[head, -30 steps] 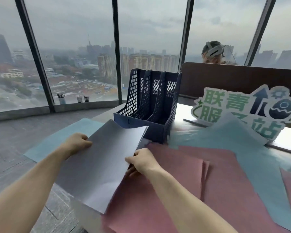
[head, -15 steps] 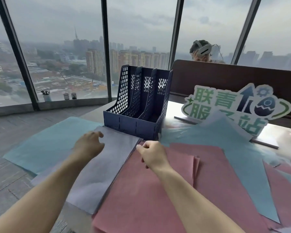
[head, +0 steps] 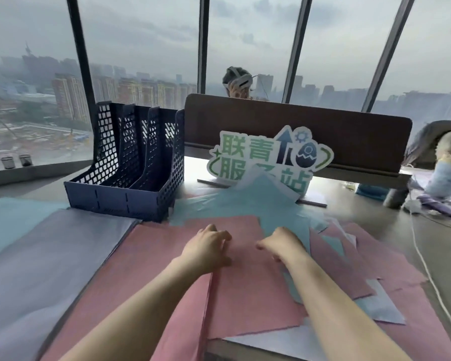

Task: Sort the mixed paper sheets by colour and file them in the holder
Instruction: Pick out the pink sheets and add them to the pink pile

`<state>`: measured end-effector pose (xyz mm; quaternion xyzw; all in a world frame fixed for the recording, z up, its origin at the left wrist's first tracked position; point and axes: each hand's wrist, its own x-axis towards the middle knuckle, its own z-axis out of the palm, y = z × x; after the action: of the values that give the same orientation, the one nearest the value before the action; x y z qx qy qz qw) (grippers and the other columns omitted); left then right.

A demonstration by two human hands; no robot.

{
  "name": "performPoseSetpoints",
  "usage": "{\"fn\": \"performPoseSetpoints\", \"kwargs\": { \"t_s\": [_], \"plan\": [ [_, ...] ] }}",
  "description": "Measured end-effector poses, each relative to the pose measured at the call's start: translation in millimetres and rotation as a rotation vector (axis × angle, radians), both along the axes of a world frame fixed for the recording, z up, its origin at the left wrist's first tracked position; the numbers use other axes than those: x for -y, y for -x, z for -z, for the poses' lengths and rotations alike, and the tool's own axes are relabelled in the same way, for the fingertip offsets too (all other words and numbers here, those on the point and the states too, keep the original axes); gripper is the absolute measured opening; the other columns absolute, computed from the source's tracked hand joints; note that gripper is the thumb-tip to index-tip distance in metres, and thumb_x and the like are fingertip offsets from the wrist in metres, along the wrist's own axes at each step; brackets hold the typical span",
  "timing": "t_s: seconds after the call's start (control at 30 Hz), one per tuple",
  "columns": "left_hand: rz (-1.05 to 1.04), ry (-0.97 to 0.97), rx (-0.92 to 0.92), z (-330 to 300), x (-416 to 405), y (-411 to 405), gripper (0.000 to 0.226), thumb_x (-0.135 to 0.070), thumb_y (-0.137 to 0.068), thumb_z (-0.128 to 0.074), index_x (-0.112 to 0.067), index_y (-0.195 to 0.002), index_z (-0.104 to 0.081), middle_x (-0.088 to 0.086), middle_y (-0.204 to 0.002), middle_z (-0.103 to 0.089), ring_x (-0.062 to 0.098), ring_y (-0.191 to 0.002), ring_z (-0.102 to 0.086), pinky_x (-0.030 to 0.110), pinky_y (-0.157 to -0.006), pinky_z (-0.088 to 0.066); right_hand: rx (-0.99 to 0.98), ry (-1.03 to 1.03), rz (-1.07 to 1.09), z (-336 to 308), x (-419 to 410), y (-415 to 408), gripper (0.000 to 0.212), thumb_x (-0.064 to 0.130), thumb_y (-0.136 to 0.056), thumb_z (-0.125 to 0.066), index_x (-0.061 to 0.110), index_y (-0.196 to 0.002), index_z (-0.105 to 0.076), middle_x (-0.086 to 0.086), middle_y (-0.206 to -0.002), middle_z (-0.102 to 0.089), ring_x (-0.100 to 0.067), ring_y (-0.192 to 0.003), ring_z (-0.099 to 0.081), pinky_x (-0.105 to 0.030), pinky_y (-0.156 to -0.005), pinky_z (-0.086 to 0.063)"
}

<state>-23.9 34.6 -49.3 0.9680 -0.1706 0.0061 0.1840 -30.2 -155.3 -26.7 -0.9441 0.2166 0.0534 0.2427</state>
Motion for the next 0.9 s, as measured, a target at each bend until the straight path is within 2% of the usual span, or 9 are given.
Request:
{"fn": "performPoseSetpoints", "kwargs": {
  "t_s": [0.23, 0.33, 0.4, 0.57, 0.63, 0.73, 0.77, 0.83, 0.9],
  "plan": [
    [-0.083, 0.046, 0.047, 14.3, 7.3, 0.1, 0.034, -0.028, -0.093, -0.050, -0.029, -0.126, -0.058, 0.005, -0.118, -0.050, 0.027, -0.115, -0.050, 0.037, -0.092, -0.049, 0.007, -0.104, -0.111, 9.2, -4.6, -9.8, 0.018, 0.021, -0.078, -0.066, 0.011, -0.068, -0.056, -0.005, -0.070, -0.058, -0.022, -0.065, -0.056, -0.023, -0.052, -0.037],
    [-0.102, 0.041, 0.058, 15.5, 8.4, -0.8, 0.030, -0.031, -0.095, -0.048, -0.029, -0.123, -0.058, 0.005, -0.115, -0.049, 0.027, -0.113, -0.052, 0.039, -0.090, -0.050, 0.183, -0.049, -0.056, 9.4, 10.9, -7.5, 0.010, 0.019, -0.088, -0.052, 0.011, -0.084, -0.058, -0.012, -0.092, -0.065, -0.029, -0.082, -0.059, -0.027, -0.065, -0.039],
    [-0.113, 0.078, 0.027, 14.1, 10.9, -2.7, 0.034, -0.032, -0.092, -0.053, -0.028, -0.125, -0.057, 0.004, -0.115, -0.050, 0.026, -0.111, -0.053, 0.038, -0.091, -0.049, 0.372, -0.024, 0.022, 3.1, 30.2, -2.5, 0.015, 0.020, -0.094, -0.046, 0.013, -0.081, -0.051, -0.016, -0.093, -0.062, -0.033, -0.086, -0.057, -0.032, -0.071, -0.040],
    [-0.298, 0.635, -0.098, -7.5, 22.0, -19.4, 0.083, -0.052, -0.083, -0.068, -0.010, -0.147, -0.036, 0.017, -0.140, -0.048, 0.030, -0.126, -0.051, 0.039, -0.105, -0.041, 0.877, -0.245, 0.131, -25.2, 73.0, 8.6, 0.036, 0.013, -0.096, -0.048, 0.015, -0.062, -0.034, -0.003, -0.062, -0.040, -0.026, -0.067, -0.035, -0.037, -0.061, -0.027],
    [-0.264, 0.899, -0.258, -18.3, 27.4, -26.7, 0.089, -0.053, -0.077, -0.074, -0.008, -0.145, -0.039, 0.020, -0.135, -0.055, 0.029, -0.116, -0.058, 0.037, -0.096, -0.046, 0.941, -0.390, 0.096, -32.4, 80.3, 13.6, 0.038, 0.014, -0.095, -0.053, 0.016, -0.061, -0.035, 0.003, -0.056, -0.034, -0.018, -0.062, -0.032, -0.035, -0.058, -0.025],
    [-0.175, 1.181, -0.481, -27.4, 36.1, -26.9, 0.038, -0.032, -0.078, -0.079, -0.005, -0.103, -0.068, 0.016, -0.085, -0.072, 0.022, -0.064, -0.063, 0.027, -0.061, -0.050, 0.838, -0.558, 0.045, -30.9, 83.5, 19.5, 0.037, 0.023, -0.098, -0.056, 0.020, -0.062, -0.046, 0.012, -0.052, -0.043, -0.003, -0.049, -0.036, -0.024, -0.053, -0.033],
    [-0.189, 1.183, -0.462, -28.8, 37.1, -25.5, 0.021, -0.022, -0.081, -0.078, -0.006, -0.092, -0.071, 0.012, -0.075, -0.071, 0.020, -0.059, -0.061, 0.026, -0.059, -0.052, 0.772, -0.586, 0.060, -26.9, 87.3, 20.3, 0.035, 0.028, -0.099, -0.055, 0.021, -0.065, -0.052, 0.012, -0.055, -0.049, -0.003, -0.051, -0.041, -0.022, -0.052, -0.036],
    [-0.257, 1.140, -0.365, -26.3, 33.6, -25.7, 0.007, -0.010, -0.083, -0.072, -0.003, -0.086, -0.074, 0.012, -0.076, -0.070, 0.022, -0.066, -0.061, 0.034, -0.069, -0.054, 0.643, -0.530, 0.134, -16.5, 102.6, 18.4, 0.028, 0.032, -0.099, -0.051, 0.018, -0.077, -0.061, 0.000, -0.071, -0.063, -0.017, -0.054, -0.052, -0.028, -0.051, -0.043],
    [-0.341, 1.095, -0.311, -20.9, 23.3, -24.6, 0.007, -0.005, -0.084, -0.068, 0.000, -0.087, -0.073, 0.015, -0.077, -0.069, 0.024, -0.069, -0.062, 0.038, -0.075, -0.055, 0.428, -0.162, 0.139, -7.2, 123.4, 20.2, 0.020, 0.021, -0.091, -0.050, 0.019, -0.104, -0.065, -0.008, -0.101, -0.066, -0.028, -0.075, -0.063, -0.028, -0.059, -0.046]
  ]
}}
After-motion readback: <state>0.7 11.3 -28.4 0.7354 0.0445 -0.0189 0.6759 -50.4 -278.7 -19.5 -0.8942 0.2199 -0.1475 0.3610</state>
